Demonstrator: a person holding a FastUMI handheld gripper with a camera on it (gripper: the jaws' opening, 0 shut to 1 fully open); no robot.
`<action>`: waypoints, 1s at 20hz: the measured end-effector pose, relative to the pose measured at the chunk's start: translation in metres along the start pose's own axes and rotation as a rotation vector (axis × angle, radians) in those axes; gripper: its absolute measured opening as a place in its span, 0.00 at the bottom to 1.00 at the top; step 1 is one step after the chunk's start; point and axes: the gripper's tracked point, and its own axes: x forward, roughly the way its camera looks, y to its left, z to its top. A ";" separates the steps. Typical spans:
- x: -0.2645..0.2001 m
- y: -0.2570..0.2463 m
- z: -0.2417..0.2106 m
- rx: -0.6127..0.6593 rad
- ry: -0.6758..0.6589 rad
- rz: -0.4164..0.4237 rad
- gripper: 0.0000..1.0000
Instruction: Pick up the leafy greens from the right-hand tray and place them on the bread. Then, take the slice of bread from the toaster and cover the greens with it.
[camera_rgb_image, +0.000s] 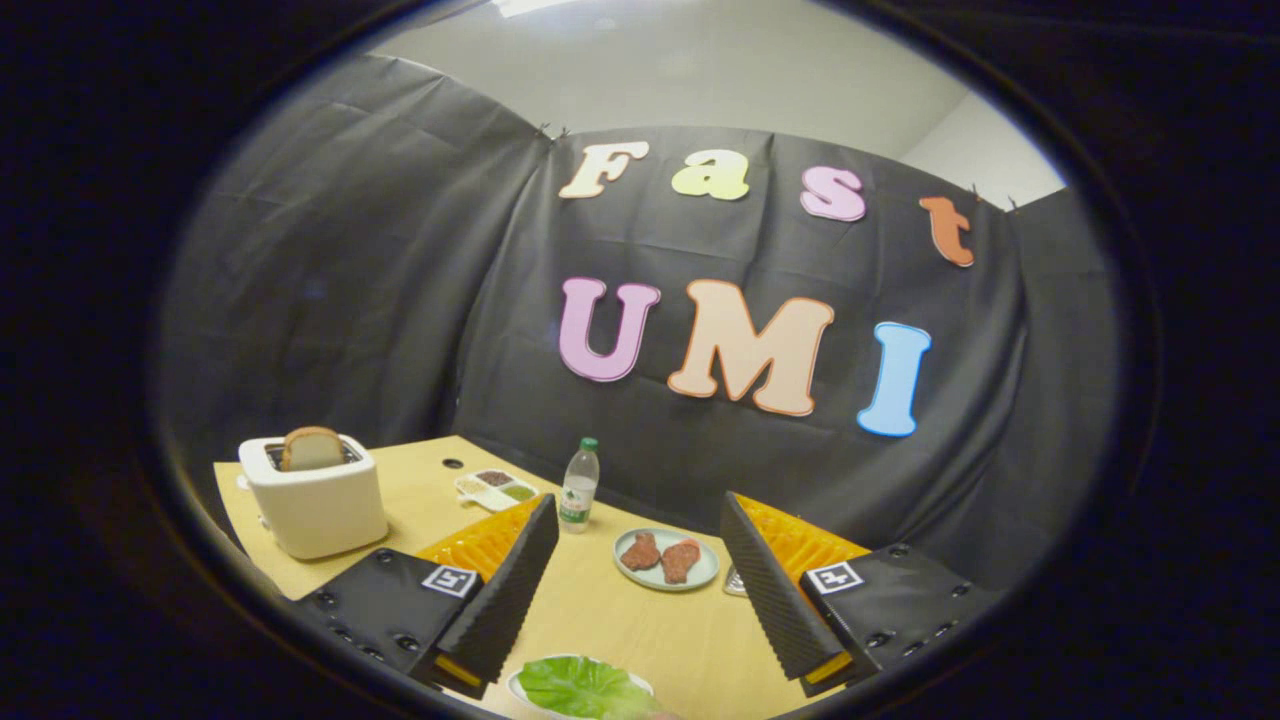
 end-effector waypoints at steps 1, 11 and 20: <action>0.001 0.000 -0.006 0.000 0.016 0.021 1.00; -0.002 0.007 -0.091 -0.054 0.200 0.221 1.00; -0.007 0.033 -0.170 -0.050 0.342 0.375 1.00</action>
